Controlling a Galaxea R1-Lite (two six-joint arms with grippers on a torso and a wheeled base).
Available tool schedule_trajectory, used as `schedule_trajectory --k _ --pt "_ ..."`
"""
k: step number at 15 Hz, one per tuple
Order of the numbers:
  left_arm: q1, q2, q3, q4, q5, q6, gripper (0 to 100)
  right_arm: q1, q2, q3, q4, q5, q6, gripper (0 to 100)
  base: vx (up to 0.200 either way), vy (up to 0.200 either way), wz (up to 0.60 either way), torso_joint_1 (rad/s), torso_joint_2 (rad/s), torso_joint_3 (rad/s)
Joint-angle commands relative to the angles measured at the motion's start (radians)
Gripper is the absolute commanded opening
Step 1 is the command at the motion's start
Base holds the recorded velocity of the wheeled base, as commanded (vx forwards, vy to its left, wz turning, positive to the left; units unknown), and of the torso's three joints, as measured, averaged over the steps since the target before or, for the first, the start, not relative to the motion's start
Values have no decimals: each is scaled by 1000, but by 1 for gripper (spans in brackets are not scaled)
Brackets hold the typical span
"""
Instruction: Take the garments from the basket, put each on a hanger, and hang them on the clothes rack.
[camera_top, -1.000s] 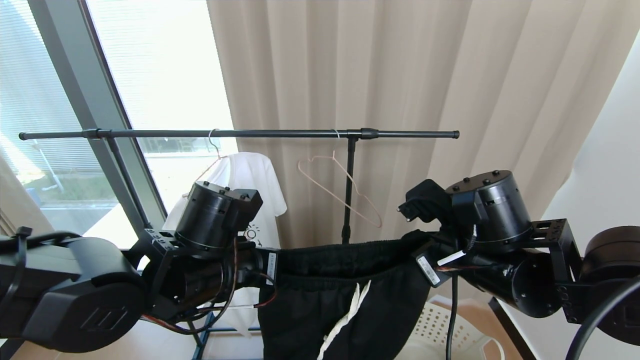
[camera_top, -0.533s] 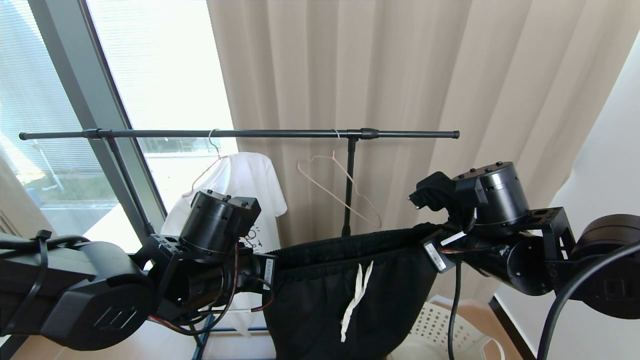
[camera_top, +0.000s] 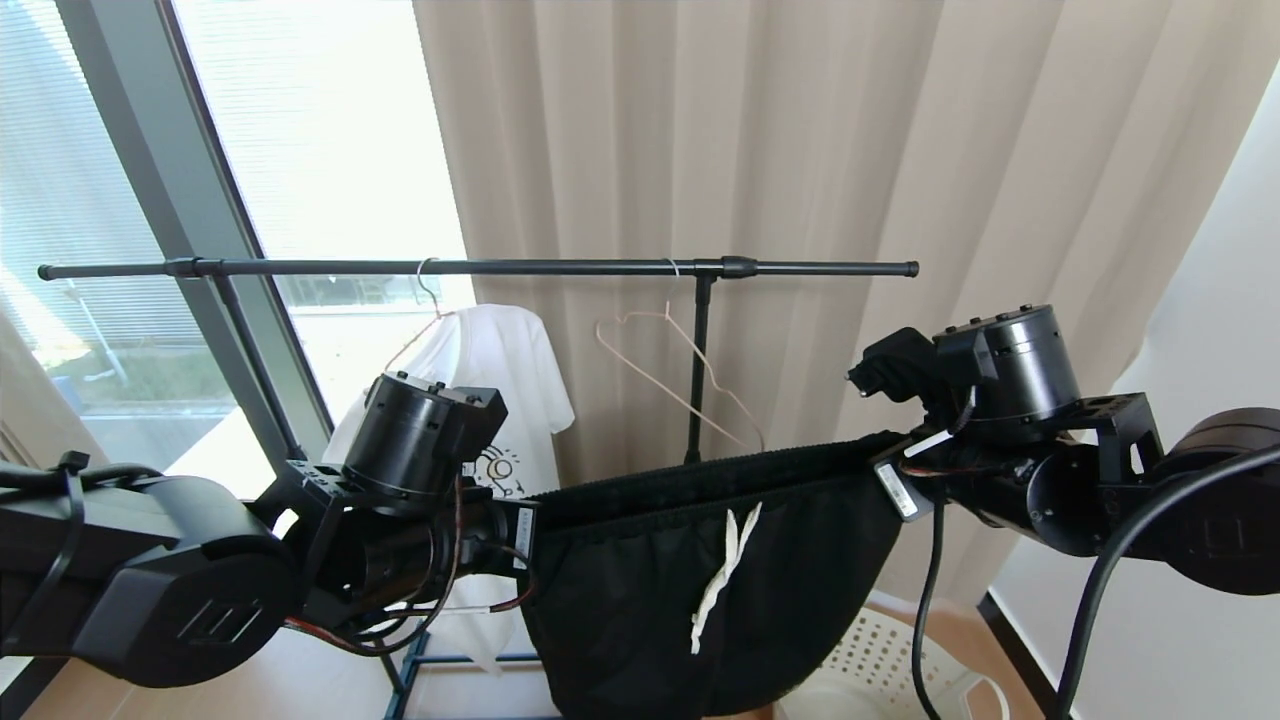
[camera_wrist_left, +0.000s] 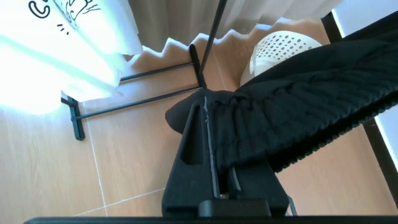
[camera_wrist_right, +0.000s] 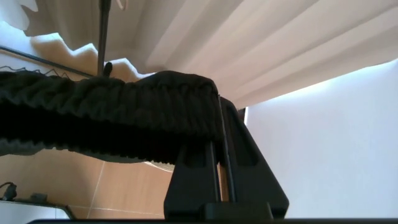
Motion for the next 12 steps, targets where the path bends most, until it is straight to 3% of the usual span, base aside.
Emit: schedule_trajectory --k 1,2,7,12 --pt "0 -2 -4 -1 1 -1 0 2 -10 9 4 -1 -1 0 0 0 0 0 0 0" --pt "-8 -15 -21 -27 -2 -4 0 35 -44 47 7 -1 -6 0 0 0 0 0 0 0" --pt "23 31 -214 -27 -7 73 0 160 -190 202 10 0 -179 0 0 0 0 0 0 0" --pt "19 163 -430 -21 -8 73 0 385 -141 239 -4 36 -156 0 0 0 0 0 0 0"
